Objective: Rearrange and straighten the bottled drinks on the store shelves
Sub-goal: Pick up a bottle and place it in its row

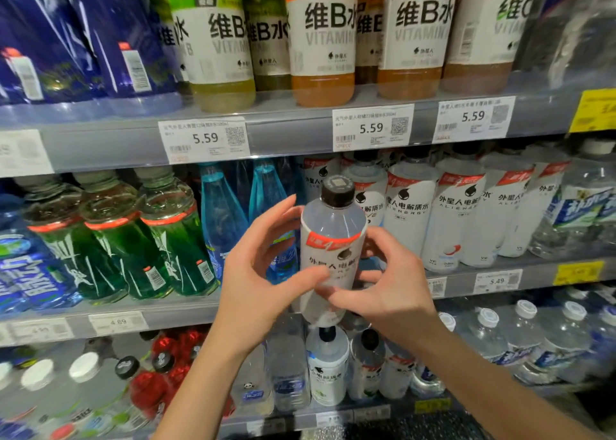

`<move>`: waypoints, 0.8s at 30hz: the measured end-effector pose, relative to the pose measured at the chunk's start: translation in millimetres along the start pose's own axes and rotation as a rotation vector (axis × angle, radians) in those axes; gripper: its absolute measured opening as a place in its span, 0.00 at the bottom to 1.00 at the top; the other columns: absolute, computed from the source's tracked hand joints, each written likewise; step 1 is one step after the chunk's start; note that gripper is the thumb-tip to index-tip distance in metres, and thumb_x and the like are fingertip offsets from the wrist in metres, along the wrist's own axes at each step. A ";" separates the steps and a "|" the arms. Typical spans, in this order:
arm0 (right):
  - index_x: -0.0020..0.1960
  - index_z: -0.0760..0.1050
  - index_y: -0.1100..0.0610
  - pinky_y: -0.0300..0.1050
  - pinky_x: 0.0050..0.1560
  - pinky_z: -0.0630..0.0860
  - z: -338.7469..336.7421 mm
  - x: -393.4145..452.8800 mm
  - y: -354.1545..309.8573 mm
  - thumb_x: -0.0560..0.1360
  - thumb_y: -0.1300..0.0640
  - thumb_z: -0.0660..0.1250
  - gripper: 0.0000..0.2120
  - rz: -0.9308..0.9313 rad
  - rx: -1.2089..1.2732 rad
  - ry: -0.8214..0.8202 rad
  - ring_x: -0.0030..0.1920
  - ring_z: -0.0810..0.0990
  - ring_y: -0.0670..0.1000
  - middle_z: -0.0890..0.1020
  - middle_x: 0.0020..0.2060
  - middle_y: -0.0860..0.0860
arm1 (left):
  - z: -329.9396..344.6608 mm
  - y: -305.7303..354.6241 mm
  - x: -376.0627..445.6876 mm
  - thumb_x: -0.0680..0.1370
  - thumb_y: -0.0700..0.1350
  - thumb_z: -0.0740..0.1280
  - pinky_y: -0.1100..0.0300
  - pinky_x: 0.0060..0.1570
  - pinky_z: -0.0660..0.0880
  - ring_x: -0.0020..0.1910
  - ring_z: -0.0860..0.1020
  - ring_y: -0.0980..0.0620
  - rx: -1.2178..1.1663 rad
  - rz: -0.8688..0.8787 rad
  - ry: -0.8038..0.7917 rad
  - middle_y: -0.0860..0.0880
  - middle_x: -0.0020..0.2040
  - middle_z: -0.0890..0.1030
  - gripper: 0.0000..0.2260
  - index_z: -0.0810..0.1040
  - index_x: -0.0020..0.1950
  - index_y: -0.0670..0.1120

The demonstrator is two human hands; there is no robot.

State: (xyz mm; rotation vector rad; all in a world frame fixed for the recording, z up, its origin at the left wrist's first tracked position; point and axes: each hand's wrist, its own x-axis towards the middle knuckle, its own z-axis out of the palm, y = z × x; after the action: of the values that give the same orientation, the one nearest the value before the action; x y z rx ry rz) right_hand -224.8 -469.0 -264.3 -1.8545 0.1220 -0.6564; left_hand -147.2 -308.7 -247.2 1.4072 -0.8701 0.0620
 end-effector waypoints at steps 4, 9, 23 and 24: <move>0.55 0.76 0.47 0.51 0.49 0.83 4.7 5.3 -5.3 0.58 0.55 0.84 0.29 -0.031 0.009 0.057 0.53 0.83 0.46 0.83 0.48 0.41 | -7.5 -9.9 -13.4 0.71 0.53 0.72 0.58 0.59 0.77 0.62 0.79 0.49 0.071 -0.024 0.081 0.53 0.60 0.81 0.23 0.76 0.66 0.52; 0.58 0.76 0.46 0.53 0.54 0.81 13.0 18.2 -5.0 0.59 0.53 0.83 0.30 -0.086 0.019 0.137 0.56 0.82 0.48 0.82 0.51 0.42 | -7.3 -13.4 -19.2 0.75 0.53 0.70 0.62 0.55 0.77 0.61 0.79 0.50 0.139 -0.042 0.042 0.53 0.59 0.81 0.16 0.78 0.63 0.59; 0.62 0.74 0.49 0.39 0.56 0.79 29.8 24.0 17.7 0.60 0.64 0.82 0.34 0.001 0.070 0.236 0.56 0.80 0.40 0.81 0.53 0.44 | 2.3 -34.7 -18.2 0.76 0.50 0.67 0.66 0.60 0.74 0.64 0.76 0.62 0.143 -0.172 -0.014 0.61 0.64 0.77 0.26 0.67 0.73 0.59; 0.61 0.74 0.50 0.41 0.57 0.80 30.2 24.7 17.7 0.60 0.64 0.82 0.33 0.002 0.076 0.247 0.56 0.80 0.40 0.82 0.52 0.44 | 3.0 -34.2 -18.0 0.76 0.51 0.67 0.67 0.60 0.73 0.64 0.75 0.63 0.146 -0.174 -0.020 0.63 0.63 0.77 0.26 0.66 0.74 0.59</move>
State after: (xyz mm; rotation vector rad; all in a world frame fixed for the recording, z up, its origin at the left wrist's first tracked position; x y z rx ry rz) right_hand -185.2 -460.1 -278.0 -1.6949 0.2565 -0.8759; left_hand -143.4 -310.6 -285.8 1.6177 -0.7689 -0.0211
